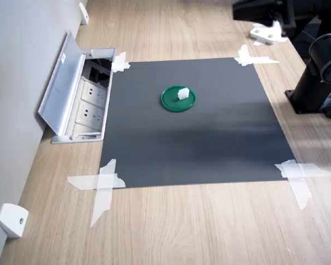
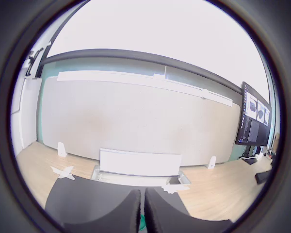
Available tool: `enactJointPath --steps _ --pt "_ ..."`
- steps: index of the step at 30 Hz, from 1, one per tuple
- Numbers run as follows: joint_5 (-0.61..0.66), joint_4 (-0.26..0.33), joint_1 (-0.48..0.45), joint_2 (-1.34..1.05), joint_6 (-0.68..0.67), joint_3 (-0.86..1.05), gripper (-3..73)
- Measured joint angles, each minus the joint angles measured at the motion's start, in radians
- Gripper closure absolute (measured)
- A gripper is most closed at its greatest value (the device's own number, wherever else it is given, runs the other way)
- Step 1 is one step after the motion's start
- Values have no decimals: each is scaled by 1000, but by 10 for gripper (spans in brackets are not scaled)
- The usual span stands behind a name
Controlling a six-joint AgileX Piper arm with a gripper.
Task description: Grasp a white terminal and put it on the green lid.
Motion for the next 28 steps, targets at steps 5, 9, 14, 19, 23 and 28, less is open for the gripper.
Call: enactJointPath --steps 5,9,14,19,23,28 --pt "66 0 0 -69 28 35 686" --pt "131 -1 0 -69 65 50 686" --pt "185 -4 0 -69 75 68 686" --pt "189 -4 0 -68 77 68 686" --pt "188 -4 0 -68 78 68 686" --pt "188 -4 0 -68 78 68 686"
